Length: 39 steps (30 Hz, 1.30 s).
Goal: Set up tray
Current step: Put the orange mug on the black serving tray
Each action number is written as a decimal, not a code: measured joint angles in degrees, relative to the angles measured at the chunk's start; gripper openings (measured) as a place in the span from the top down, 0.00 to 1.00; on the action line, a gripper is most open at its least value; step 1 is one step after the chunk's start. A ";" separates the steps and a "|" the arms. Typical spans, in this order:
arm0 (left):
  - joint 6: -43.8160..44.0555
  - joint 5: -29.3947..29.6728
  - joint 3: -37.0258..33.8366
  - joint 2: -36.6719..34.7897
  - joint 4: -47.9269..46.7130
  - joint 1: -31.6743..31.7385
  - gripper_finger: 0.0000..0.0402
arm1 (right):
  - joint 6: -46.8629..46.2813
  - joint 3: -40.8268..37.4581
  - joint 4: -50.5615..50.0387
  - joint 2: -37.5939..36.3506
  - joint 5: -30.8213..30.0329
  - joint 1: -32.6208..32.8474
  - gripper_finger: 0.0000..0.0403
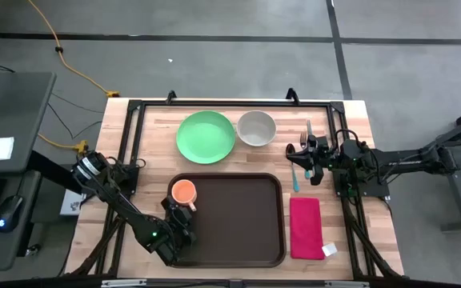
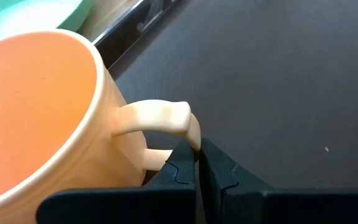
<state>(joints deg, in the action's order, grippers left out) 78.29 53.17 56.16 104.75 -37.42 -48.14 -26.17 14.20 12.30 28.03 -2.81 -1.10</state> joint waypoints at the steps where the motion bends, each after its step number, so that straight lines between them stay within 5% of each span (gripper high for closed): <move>1: 0.02 -0.01 0.00 0.00 -0.03 0.00 0.92 | 0.00 0.00 0.02 0.00 0.00 0.00 1.00; 39: 1.81 -2.98 0.00 -0.36 -0.11 0.13 0.81 | -0.86 0.00 0.06 0.02 0.02 0.02 1.00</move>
<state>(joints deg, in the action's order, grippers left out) 80.10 50.19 56.16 104.39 -37.53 -48.01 -27.03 14.20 12.36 28.05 -2.79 -1.08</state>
